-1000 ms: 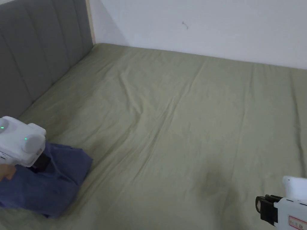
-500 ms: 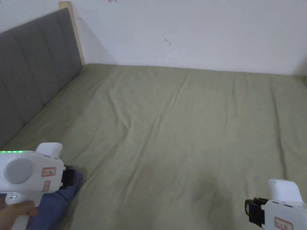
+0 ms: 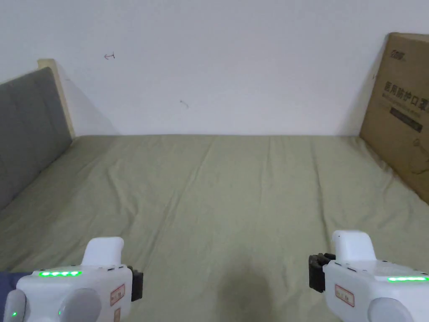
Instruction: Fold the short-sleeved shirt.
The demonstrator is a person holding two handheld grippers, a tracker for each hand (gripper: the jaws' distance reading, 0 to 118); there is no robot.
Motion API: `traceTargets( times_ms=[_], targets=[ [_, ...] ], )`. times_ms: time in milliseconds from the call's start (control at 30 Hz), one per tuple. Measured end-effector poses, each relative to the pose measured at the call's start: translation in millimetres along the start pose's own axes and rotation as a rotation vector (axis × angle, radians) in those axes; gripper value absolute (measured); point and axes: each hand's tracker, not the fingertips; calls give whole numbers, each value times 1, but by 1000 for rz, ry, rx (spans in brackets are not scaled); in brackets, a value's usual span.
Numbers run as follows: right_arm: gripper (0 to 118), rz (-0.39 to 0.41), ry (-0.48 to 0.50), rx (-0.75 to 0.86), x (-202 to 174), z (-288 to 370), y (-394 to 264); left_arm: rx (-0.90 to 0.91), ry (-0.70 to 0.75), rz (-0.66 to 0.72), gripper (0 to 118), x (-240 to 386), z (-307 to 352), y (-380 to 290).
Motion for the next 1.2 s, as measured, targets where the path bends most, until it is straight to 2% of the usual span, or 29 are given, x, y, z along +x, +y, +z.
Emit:
traceTargets(
  times_ms=[200, 367, 700, 800, 833, 867, 900, 933, 967, 1000, 1033, 1067, 1200],
  targets=[
    [0, 21, -79, 256, -9, 49, 41, 251, 28, -20, 0, 31, 61, 40],
    [0, 42, -165, 416, -22, 93, 64, 454, 165, -70, 0, 60, 102, 54],
    [2, 104, -183, 486, -38, 117, 66, 599, 238, -140, 0, 106, 126, 43],
    [16, 91, -178, 481, -38, 118, 64, 612, 236, -160, 1, 107, 126, 41],
    [23, 82, -172, 478, -36, 119, 64, 608, 226, -161, 7, 107, 126, 42],
    [27, 78, -168, 480, -36, 119, 63, 601, 211, -143, 18, 106, 126, 42],
    [32, 78, -170, 479, -36, 119, 62, 602, 189, -108, 37, 104, 127, 41],
    [41, 79, -174, 481, -37, 119, 61, 601, 158, -86, 70, 102, 127, 41],
    [53, 84, -177, 484, -34, 114, 61, 597, 151, -68, 93, 100, 127, 41],
    [67, 86, -179, 485, -34, 113, 61, 589, 158, -62, 105, 101, 126, 41],
    [79, 86, -178, 486, -34, 113, 61, 594, 158, -55, 106, 100, 126, 40],
    [85, 84, -179, 488, -33, 114, 61, 614, 134, -44, 106, 95, 125, 38],
    [88, 68, -183, 497, -33, 113, 59, 573, 61, -18, 109, 90, 124, 41]
  ],
)
